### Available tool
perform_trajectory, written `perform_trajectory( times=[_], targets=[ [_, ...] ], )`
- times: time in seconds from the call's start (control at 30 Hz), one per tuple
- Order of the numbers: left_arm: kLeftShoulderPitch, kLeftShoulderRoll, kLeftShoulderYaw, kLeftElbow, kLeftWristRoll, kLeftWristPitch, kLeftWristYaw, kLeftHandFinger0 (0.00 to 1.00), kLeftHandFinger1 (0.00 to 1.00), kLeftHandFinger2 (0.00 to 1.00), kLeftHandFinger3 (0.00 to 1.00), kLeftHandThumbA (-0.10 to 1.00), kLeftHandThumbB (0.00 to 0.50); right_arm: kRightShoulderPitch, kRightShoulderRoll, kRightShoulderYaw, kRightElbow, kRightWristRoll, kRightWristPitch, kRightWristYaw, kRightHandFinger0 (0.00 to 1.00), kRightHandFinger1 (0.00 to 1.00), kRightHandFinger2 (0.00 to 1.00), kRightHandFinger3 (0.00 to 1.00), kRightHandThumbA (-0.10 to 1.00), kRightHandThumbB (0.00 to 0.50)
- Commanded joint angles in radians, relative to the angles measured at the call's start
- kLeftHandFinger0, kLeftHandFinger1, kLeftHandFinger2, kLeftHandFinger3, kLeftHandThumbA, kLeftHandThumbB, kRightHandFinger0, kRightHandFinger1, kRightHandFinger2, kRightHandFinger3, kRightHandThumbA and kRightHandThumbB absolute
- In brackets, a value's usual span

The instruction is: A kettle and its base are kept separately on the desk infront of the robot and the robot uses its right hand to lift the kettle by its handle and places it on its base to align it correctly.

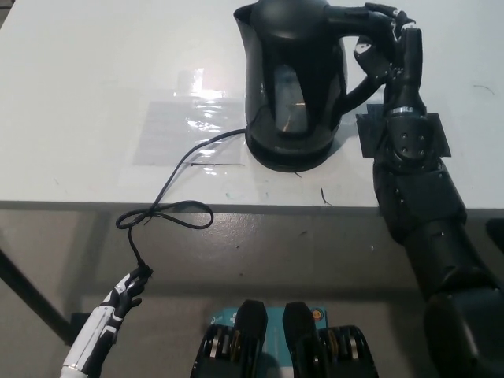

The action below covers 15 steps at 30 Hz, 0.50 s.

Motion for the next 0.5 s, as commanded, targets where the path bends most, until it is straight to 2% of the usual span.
perform_trajectory(
  times=[0.0, 0.07, 0.13, 0.17, 0.27, 0.47],
  targets=[
    [-0.010, 0.022, 0.002, -0.030, -0.010, -0.004, -0.017, 1.00, 1.00, 1.00, 1.00, 1.00, 0.351, -0.059, 0.018, -0.017, -0.031, 0.042, -0.060, 0.005, 0.00, 0.25, 0.64, 0.66, -0.10, 0.113],
    [-0.013, 0.025, 0.003, -0.020, -0.007, -0.020, -0.017, 1.00, 1.00, 1.00, 1.00, 1.00, 0.337, -0.055, 0.027, -0.018, -0.029, 0.040, -0.069, 0.003, 0.00, 0.25, 0.64, 0.66, -0.10, 0.113],
    [-0.015, 0.026, 0.003, -0.017, -0.008, -0.023, -0.018, 1.00, 1.00, 1.00, 1.00, 1.00, 0.348, -0.053, 0.031, -0.022, -0.029, 0.044, -0.067, 0.006, 0.00, 0.25, 0.64, 0.66, -0.10, 0.112],
    [-0.012, 0.024, 0.004, -0.020, -0.010, -0.016, -0.016, 1.00, 1.00, 1.00, 1.00, 1.00, 0.364, -0.050, 0.036, -0.025, -0.033, 0.048, -0.057, 0.008, 0.00, 0.27, 0.66, 0.70, -0.10, 0.109],
    [-0.009, 0.023, 0.003, -0.028, -0.007, -0.012, -0.014, 1.00, 1.00, 1.00, 1.00, 1.00, 0.350, -0.045, 0.042, -0.027, -0.035, 0.053, -0.051, 0.015, 0.00, 0.27, 0.68, 0.73, -0.10, 0.118],
    [-0.011, 0.024, 0.004, -0.033, -0.013, -0.001, -0.018, 1.00, 1.00, 1.00, 1.00, 1.00, 0.358, -0.038, 0.040, -0.003, -0.040, 0.016, -0.048, -0.003, 0.00, 0.24, 0.63, 0.65, -0.10, 0.123]
  ],
)
